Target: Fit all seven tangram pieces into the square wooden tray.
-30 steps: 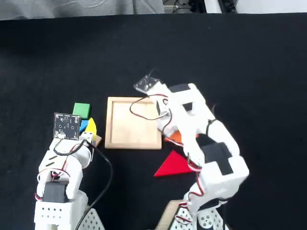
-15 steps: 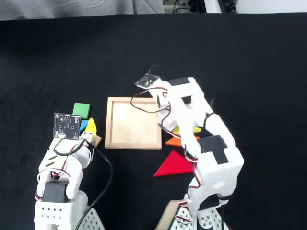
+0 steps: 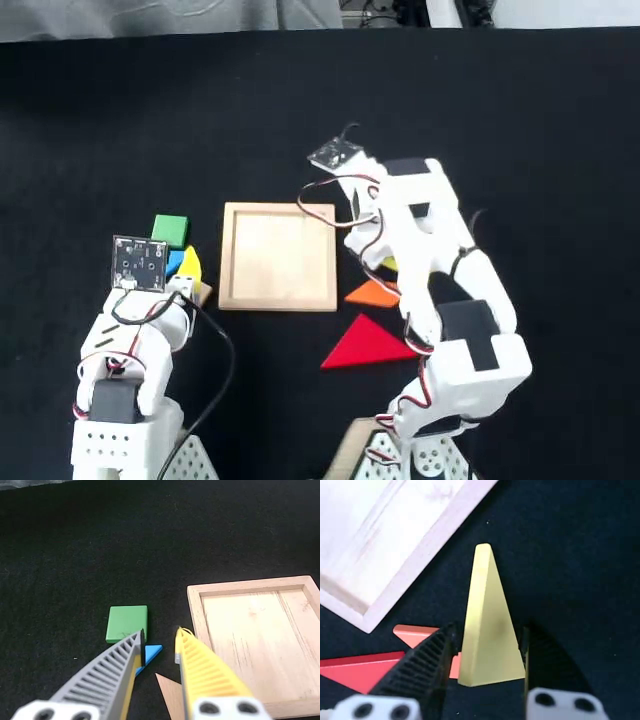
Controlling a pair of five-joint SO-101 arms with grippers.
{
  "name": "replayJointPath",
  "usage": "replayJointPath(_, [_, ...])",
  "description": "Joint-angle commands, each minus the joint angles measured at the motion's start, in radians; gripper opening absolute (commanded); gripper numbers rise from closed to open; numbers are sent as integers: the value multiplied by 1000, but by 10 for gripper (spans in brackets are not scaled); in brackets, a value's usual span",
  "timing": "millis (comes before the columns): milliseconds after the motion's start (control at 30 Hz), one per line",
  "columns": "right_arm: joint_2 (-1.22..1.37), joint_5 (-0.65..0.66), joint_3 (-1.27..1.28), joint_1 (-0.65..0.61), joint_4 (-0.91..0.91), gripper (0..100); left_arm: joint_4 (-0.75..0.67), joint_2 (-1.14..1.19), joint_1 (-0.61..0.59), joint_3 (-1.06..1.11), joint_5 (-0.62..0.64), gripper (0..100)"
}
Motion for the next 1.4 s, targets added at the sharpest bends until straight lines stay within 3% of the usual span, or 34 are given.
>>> replayJointPath(0, [-64,11,-4,26,3,190,0,3,12,21,-9,118])
replayJointPath(100, [-64,48,-10,60,8,180,0,3,12,21,-9,118])
replayJointPath(300, [-62,61,-27,101,9,15,-2,3,12,21,-9,118])
replayJointPath(700, [-64,55,-140,95,109,62,-2,3,12,21,-9,118])
replayJointPath(900, [-81,-100,-186,40,129,47,-2,3,12,21,-9,118])
replayJointPath(1133, [-143,-555,-314,-204,216,12,3,3,12,21,-9,118])
replayJointPath(1367, [-82,-658,-294,-311,166,15,3,3,12,21,-9,117])
